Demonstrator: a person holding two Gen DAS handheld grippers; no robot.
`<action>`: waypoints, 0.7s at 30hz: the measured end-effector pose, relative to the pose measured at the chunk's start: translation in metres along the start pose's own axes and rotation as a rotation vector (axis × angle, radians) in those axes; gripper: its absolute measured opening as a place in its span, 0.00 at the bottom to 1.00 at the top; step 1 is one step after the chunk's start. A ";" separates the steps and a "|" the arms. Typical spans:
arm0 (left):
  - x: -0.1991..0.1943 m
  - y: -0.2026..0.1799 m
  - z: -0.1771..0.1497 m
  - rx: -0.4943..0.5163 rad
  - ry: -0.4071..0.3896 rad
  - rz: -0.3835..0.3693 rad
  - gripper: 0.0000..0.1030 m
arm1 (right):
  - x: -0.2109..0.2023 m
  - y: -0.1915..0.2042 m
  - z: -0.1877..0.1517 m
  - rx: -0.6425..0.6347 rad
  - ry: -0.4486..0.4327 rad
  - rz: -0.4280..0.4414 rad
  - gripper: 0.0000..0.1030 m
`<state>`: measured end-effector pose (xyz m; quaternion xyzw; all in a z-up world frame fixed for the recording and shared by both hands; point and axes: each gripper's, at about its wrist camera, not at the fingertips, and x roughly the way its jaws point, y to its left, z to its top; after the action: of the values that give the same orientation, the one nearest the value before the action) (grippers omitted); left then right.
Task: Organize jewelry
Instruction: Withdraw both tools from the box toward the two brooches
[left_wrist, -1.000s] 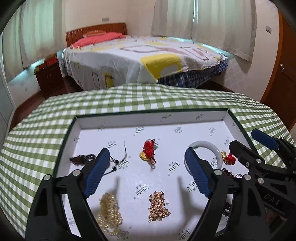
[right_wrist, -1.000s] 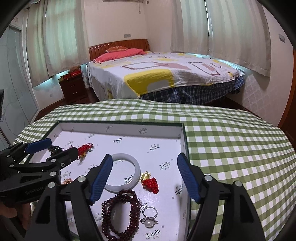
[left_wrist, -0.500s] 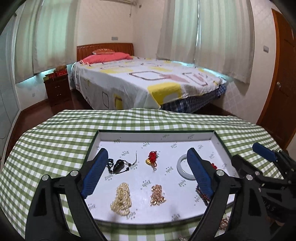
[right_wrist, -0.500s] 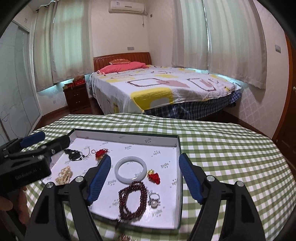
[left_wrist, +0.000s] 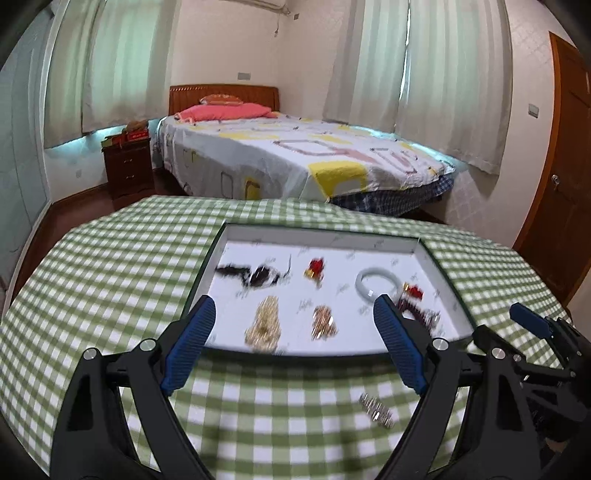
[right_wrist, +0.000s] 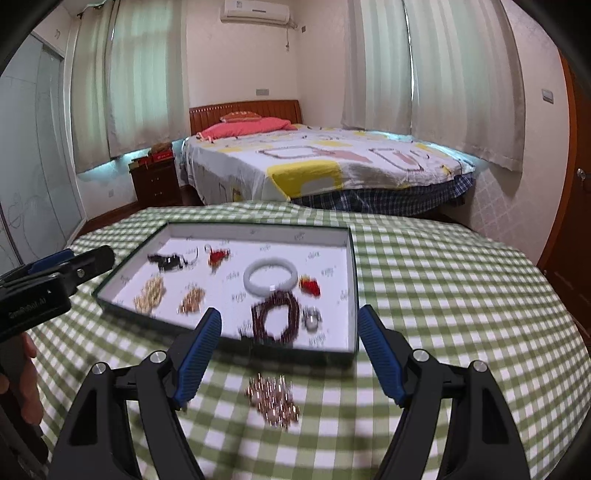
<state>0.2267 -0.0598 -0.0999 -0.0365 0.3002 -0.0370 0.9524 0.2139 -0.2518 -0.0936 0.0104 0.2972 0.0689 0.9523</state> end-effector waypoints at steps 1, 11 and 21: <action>-0.001 0.003 -0.005 -0.005 0.011 0.004 0.83 | 0.000 0.000 -0.003 0.005 0.006 0.002 0.72; -0.007 0.019 -0.039 -0.030 0.066 0.033 0.83 | 0.007 0.001 -0.034 0.015 0.070 0.005 0.72; -0.003 0.020 -0.051 -0.035 0.103 0.029 0.83 | 0.025 -0.001 -0.038 0.031 0.160 0.014 0.72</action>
<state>0.1961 -0.0416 -0.1421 -0.0466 0.3499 -0.0197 0.9354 0.2134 -0.2503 -0.1390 0.0216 0.3734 0.0717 0.9246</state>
